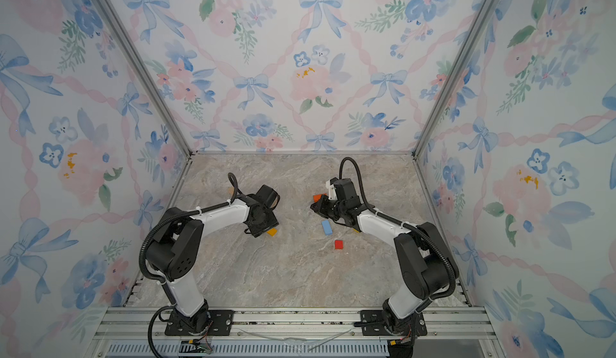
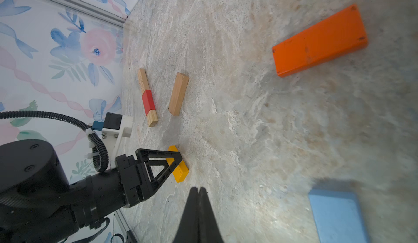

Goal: Assemble the letter v with building blocks
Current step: Pick up the building block from the center of the board.

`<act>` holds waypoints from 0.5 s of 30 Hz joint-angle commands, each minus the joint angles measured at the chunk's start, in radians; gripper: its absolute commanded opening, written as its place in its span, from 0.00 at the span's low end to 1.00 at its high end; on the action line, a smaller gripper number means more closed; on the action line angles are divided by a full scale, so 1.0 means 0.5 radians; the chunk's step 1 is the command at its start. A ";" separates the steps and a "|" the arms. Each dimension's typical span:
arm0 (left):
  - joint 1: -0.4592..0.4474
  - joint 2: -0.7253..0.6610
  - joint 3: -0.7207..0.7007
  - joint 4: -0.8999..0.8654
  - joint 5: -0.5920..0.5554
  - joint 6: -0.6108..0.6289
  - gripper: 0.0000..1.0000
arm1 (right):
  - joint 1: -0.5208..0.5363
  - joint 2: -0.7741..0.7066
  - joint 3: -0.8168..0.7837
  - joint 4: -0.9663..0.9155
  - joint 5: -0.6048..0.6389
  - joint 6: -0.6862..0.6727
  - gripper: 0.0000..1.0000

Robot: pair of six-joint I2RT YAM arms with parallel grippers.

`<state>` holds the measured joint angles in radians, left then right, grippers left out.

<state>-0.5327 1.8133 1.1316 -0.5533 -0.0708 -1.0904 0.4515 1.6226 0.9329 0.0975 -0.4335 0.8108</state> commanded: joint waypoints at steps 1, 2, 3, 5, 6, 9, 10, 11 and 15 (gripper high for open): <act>-0.020 0.106 0.008 -0.121 0.045 0.148 0.57 | -0.019 -0.014 0.033 -0.005 -0.010 -0.008 0.03; -0.021 0.117 0.021 -0.156 0.038 0.185 0.56 | -0.019 -0.015 0.031 -0.005 -0.012 -0.008 0.03; -0.025 0.122 0.028 -0.183 0.025 0.213 0.55 | -0.016 -0.016 0.030 -0.008 -0.011 -0.006 0.02; -0.026 0.117 0.032 -0.217 -0.002 0.269 0.52 | -0.019 -0.020 0.028 -0.008 -0.010 -0.005 0.02; -0.025 0.109 0.032 -0.229 -0.012 0.294 0.51 | -0.016 -0.021 0.029 -0.011 -0.009 -0.005 0.02; -0.026 0.092 0.055 -0.270 -0.053 0.377 0.46 | -0.016 -0.028 0.028 -0.014 -0.007 -0.005 0.02; -0.023 0.092 0.071 -0.287 -0.069 0.409 0.44 | -0.015 -0.030 0.030 -0.019 -0.005 -0.005 0.02; -0.023 0.091 0.087 -0.309 -0.091 0.437 0.42 | -0.015 -0.035 0.028 -0.023 -0.004 -0.004 0.02; -0.021 0.096 0.132 -0.337 -0.112 0.512 0.34 | -0.010 -0.047 0.036 -0.041 0.005 -0.013 0.03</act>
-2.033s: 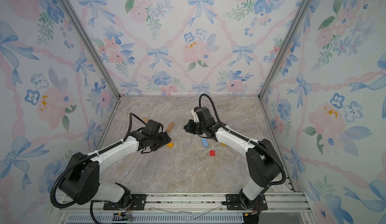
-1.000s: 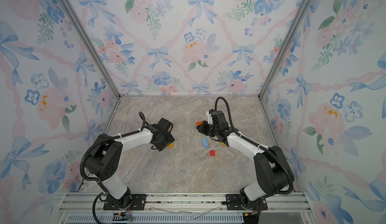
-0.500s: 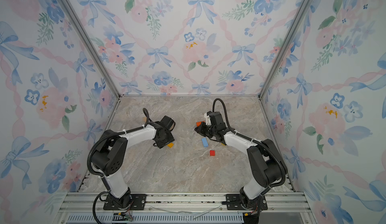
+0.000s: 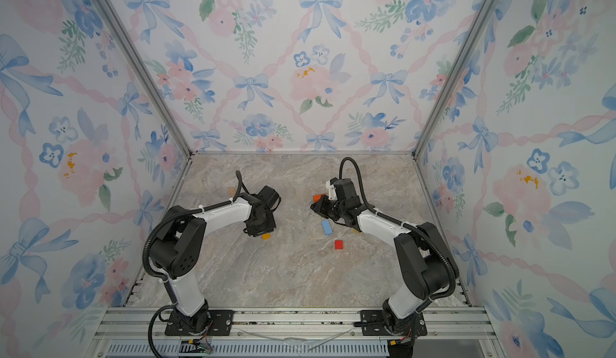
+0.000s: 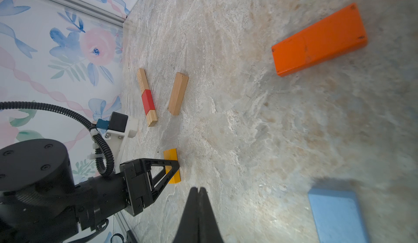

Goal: Assemble the letter v with building blocks
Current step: Pick up the building block from the center of the board.

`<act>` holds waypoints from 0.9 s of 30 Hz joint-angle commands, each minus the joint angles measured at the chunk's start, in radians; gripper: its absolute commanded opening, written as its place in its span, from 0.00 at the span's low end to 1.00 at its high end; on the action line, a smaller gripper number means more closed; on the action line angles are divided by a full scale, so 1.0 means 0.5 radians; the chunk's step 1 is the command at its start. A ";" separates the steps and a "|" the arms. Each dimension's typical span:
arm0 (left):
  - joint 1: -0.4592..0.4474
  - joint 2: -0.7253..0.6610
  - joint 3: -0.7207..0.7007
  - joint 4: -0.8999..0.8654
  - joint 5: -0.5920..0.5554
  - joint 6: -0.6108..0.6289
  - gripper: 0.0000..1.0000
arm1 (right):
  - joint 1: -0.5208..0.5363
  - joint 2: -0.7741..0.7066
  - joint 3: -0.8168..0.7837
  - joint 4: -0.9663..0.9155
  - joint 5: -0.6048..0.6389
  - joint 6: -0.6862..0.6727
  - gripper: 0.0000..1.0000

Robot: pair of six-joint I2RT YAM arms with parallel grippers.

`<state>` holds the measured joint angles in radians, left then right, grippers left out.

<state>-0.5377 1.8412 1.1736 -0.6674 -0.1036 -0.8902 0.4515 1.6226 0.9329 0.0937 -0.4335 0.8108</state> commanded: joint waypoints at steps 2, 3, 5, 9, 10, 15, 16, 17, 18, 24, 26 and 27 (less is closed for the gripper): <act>-0.015 0.040 0.058 -0.108 -0.040 0.122 0.36 | -0.007 -0.052 0.043 -0.045 0.007 -0.016 0.03; -0.016 0.039 0.058 -0.109 -0.038 0.128 0.38 | -0.003 -0.055 0.046 -0.049 0.011 -0.016 0.03; -0.014 0.045 0.058 -0.108 -0.036 0.135 0.41 | 0.000 -0.055 0.051 -0.058 0.014 -0.020 0.03; -0.022 0.057 0.044 -0.106 -0.041 0.159 0.39 | 0.009 -0.057 0.061 -0.084 0.022 -0.032 0.03; -0.021 0.058 0.040 -0.107 -0.038 0.172 0.37 | 0.012 -0.061 0.062 -0.088 0.026 -0.032 0.03; -0.033 -0.016 0.034 -0.104 -0.092 0.206 0.24 | 0.026 -0.053 0.074 -0.103 0.031 -0.030 0.03; -0.034 -0.037 0.037 -0.107 -0.112 0.209 0.21 | 0.030 -0.049 0.081 -0.107 0.032 -0.031 0.03; -0.032 -0.064 0.042 -0.104 -0.127 0.219 0.19 | 0.035 -0.046 0.087 -0.110 0.035 -0.032 0.03; -0.032 -0.091 0.050 -0.104 -0.143 0.231 0.16 | 0.041 -0.043 0.097 -0.118 0.037 -0.035 0.03; -0.034 -0.213 0.123 -0.104 -0.216 0.362 0.09 | 0.078 -0.027 0.138 -0.154 0.054 -0.039 0.03; -0.030 -0.236 0.157 -0.104 -0.249 0.415 0.07 | 0.086 -0.027 0.147 -0.162 0.059 -0.036 0.02; -0.025 -0.248 0.178 -0.101 -0.271 0.450 0.07 | 0.094 -0.024 0.152 -0.168 0.063 -0.036 0.03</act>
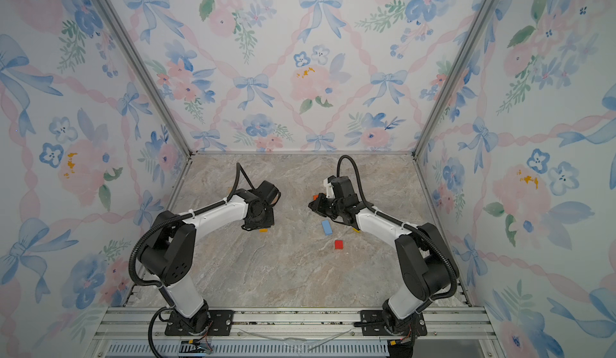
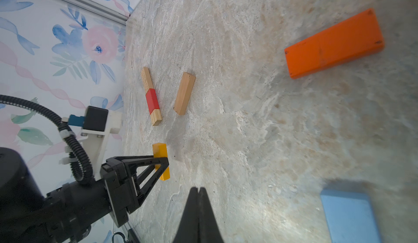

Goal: Assemble the letter v with building blocks
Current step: Pick up the building block from the center of the board, then place the building block at the center of the board.

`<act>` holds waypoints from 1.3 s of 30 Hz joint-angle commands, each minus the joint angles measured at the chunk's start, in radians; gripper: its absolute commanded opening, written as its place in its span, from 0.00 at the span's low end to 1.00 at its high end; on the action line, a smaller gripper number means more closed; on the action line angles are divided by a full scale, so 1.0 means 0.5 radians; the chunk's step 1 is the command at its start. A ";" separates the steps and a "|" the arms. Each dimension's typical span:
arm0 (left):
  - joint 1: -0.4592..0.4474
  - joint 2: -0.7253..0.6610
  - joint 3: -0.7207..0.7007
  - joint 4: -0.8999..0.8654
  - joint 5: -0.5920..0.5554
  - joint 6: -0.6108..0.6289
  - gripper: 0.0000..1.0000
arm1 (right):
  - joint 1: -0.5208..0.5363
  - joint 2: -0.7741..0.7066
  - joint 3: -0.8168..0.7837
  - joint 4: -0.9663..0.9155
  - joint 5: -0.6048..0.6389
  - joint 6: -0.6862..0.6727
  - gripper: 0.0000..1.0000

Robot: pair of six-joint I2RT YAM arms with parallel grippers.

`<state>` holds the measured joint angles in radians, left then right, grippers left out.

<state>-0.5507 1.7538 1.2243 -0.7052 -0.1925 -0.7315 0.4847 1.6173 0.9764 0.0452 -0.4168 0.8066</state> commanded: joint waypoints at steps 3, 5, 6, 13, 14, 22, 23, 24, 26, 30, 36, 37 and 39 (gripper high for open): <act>0.023 -0.084 0.148 -0.027 -0.129 0.237 0.07 | 0.043 -0.010 0.083 -0.093 0.034 -0.030 0.03; 0.053 -0.082 0.206 -0.027 -0.141 0.322 0.08 | 0.055 -0.007 0.095 -0.110 0.039 -0.033 0.03; 0.071 -0.075 0.236 -0.028 -0.143 0.354 0.09 | 0.058 -0.009 0.097 -0.117 0.042 -0.033 0.03; 0.218 0.051 0.494 -0.022 -0.098 0.743 0.10 | 0.086 -0.027 0.127 -0.168 0.089 -0.030 0.03; 0.244 0.076 0.528 -0.021 -0.077 0.804 0.10 | 0.089 -0.031 0.130 -0.180 0.099 -0.030 0.03; 0.435 0.296 0.715 -0.017 0.072 1.171 0.10 | 0.095 -0.089 0.117 -0.244 0.170 -0.039 0.03; 0.447 0.322 0.730 -0.019 0.070 1.197 0.10 | 0.095 -0.093 0.117 -0.247 0.173 -0.039 0.03; 0.459 0.353 0.744 -0.016 0.063 1.217 0.10 | 0.095 -0.099 0.115 -0.247 0.175 -0.039 0.03; 0.472 0.404 0.771 -0.013 0.076 1.287 0.10 | 0.095 -0.111 0.120 -0.247 0.181 -0.039 0.03; 0.490 0.497 0.812 -0.012 0.153 1.421 0.10 | 0.091 -0.131 0.127 -0.267 0.198 -0.054 0.03; 0.498 0.607 0.832 -0.013 0.156 1.520 0.09 | 0.077 -0.142 0.128 -0.290 0.196 -0.067 0.03; 0.503 0.620 0.831 -0.013 0.176 1.526 0.09 | 0.074 -0.143 0.127 -0.291 0.194 -0.069 0.03; 0.514 0.642 0.836 -0.013 0.200 1.540 0.09 | 0.073 -0.140 0.126 -0.294 0.190 -0.073 0.03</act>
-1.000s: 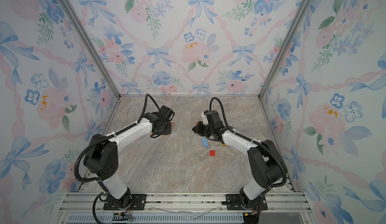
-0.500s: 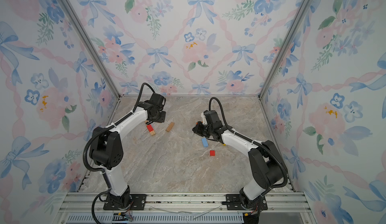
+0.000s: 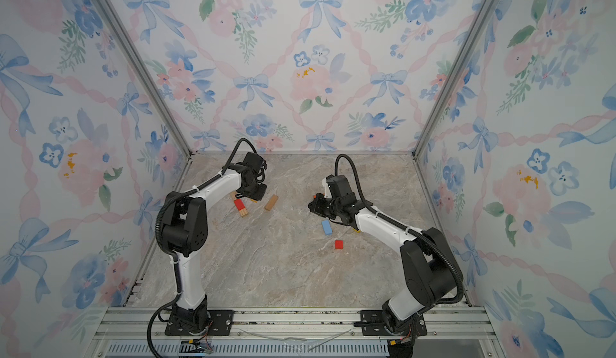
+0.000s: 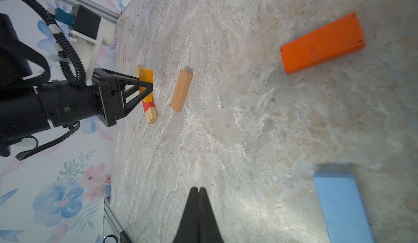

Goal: Assemble the letter v with building blocks
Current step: Place the building block at the center of the board.

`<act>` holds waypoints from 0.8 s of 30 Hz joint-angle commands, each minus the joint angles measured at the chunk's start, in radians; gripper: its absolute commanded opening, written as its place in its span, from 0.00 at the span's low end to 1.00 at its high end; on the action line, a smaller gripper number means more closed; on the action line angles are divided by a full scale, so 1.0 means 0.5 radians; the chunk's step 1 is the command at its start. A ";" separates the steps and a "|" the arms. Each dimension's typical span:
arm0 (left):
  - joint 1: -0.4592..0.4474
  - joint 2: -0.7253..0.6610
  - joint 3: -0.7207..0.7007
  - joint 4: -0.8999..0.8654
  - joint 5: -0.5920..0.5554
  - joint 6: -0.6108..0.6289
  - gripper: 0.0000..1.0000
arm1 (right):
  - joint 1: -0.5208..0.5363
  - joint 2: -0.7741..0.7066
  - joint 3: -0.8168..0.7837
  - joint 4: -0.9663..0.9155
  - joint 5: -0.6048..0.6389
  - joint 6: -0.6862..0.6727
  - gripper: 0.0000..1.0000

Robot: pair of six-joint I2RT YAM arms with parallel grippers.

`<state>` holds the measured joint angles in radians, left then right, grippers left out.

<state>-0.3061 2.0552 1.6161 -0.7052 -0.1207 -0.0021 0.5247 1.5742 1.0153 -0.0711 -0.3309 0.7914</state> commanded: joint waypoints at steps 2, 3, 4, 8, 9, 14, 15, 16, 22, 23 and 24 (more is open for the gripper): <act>0.033 0.061 0.050 -0.013 0.068 0.106 0.09 | -0.007 -0.047 0.052 -0.063 0.010 -0.038 0.04; 0.036 0.068 0.048 -0.013 0.079 0.123 0.09 | -0.009 -0.047 0.051 -0.060 0.008 -0.040 0.03; 0.039 0.076 0.044 -0.012 0.087 0.135 0.09 | -0.007 -0.044 0.053 -0.060 0.005 -0.040 0.03; 0.043 0.104 0.017 -0.016 0.137 0.163 0.11 | -0.007 -0.047 0.049 -0.051 0.002 -0.036 0.04; 0.042 0.110 0.006 -0.015 0.143 0.172 0.12 | -0.009 -0.047 0.047 -0.051 0.002 -0.036 0.04; 0.042 0.092 -0.054 -0.019 0.088 0.156 0.13 | -0.007 -0.051 0.043 -0.057 -0.002 -0.043 0.03; 0.045 0.087 -0.069 -0.016 0.087 0.159 0.13 | -0.008 -0.048 0.040 -0.057 -0.001 -0.040 0.03; 0.045 0.088 -0.082 -0.019 0.082 0.162 0.13 | -0.006 -0.047 0.038 -0.055 -0.001 -0.040 0.04; 0.044 0.130 -0.088 -0.020 0.074 0.166 0.16 | 0.003 -0.031 0.041 -0.033 -0.010 -0.023 0.03; 0.043 0.130 -0.091 -0.020 0.078 0.165 0.18 | 0.005 -0.031 0.040 -0.033 -0.007 -0.024 0.03; 0.043 0.132 -0.093 -0.019 0.075 0.166 0.19 | 0.006 -0.032 0.040 -0.030 -0.004 -0.021 0.03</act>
<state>-0.2874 2.0949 1.5818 -0.7055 -0.0811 0.0608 0.5247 1.5742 1.0153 -0.0757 -0.3321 0.7918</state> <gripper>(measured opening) 0.308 0.047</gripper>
